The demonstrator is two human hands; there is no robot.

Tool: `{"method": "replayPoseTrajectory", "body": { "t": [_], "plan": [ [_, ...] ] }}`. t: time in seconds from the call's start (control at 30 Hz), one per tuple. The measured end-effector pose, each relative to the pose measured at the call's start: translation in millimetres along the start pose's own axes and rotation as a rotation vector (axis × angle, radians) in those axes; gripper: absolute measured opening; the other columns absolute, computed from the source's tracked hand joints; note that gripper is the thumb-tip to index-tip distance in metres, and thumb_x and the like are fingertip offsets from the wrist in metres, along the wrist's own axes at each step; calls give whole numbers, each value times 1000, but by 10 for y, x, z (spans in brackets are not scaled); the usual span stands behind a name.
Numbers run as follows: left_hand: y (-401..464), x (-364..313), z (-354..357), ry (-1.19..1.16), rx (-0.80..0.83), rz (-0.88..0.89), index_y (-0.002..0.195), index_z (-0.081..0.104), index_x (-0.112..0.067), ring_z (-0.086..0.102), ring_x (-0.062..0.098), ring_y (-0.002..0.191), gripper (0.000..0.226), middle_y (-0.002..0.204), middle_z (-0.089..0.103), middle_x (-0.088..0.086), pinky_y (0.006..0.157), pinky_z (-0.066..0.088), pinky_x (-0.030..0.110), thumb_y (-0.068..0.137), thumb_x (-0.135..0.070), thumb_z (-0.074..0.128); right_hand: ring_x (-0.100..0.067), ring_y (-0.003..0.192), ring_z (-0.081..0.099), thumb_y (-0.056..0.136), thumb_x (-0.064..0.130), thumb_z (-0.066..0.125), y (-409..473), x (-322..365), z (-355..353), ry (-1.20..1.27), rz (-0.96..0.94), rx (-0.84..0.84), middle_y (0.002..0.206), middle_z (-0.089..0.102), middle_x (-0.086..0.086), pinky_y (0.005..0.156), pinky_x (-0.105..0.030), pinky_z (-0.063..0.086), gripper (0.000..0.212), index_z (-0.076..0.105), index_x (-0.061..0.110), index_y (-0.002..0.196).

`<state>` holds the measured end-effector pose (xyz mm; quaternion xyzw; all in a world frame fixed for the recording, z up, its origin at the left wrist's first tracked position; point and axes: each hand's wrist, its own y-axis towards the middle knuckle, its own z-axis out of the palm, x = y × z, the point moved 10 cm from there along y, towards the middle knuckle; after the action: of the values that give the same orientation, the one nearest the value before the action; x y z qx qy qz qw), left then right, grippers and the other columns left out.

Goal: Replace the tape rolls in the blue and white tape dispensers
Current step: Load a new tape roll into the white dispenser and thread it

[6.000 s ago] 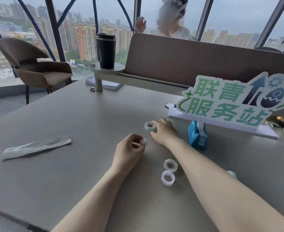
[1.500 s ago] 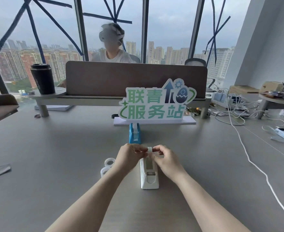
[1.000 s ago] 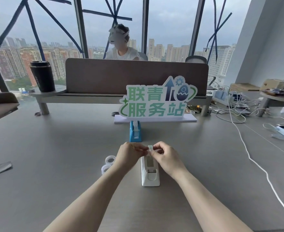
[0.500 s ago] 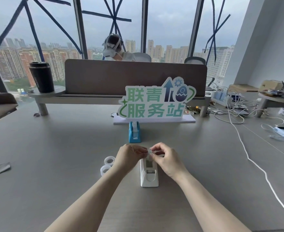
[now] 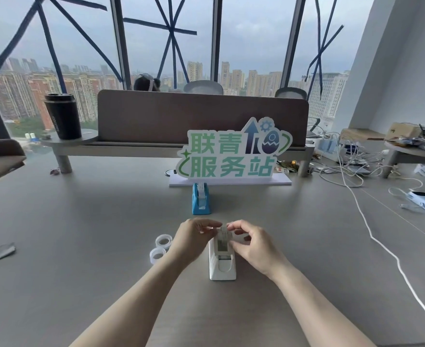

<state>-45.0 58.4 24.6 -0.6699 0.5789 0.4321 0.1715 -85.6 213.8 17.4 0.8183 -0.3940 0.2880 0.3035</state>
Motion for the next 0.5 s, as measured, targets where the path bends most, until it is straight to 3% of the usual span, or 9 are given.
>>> {"method": "replayPoseTrajectory", "body": {
  "t": [0.13, 0.23, 0.37, 0.5],
  "plan": [
    [16, -18, 13, 51, 6, 19, 102, 76, -23, 66, 7, 87, 19, 102, 74, -7, 80, 47, 17, 85, -19, 69, -9, 108, 60, 78, 36, 75, 5, 112, -35, -136, -55, -9, 118, 67, 9, 89, -26, 48, 43, 62, 35, 119],
    [27, -22, 14, 76, -11, 37, 100, 77, -20, 66, 12, 95, 18, 105, 74, -4, 89, 49, 23, 85, -15, 69, -12, 111, 59, 79, 35, 74, 14, 198, -23, -208, -97, -14, 125, 65, 8, 89, -26, 47, 49, 60, 31, 125],
    [20, -15, 16, 86, -14, 33, 101, 76, -19, 66, 13, 99, 20, 107, 74, -3, 90, 47, 21, 86, -11, 66, -11, 99, 64, 79, 33, 75, 32, 272, -76, -251, -135, -91, 113, 70, 11, 69, -16, 40, 37, 66, 32, 115],
    [16, 7, 20, 82, -7, 19, 103, 76, -21, 66, 9, 94, 20, 107, 74, -4, 80, 43, 8, 87, -13, 65, -9, 91, 66, 79, 30, 76, 44, 302, -78, -245, -172, -97, 108, 72, 12, 72, -19, 47, 29, 71, 29, 107]
  ]
}}
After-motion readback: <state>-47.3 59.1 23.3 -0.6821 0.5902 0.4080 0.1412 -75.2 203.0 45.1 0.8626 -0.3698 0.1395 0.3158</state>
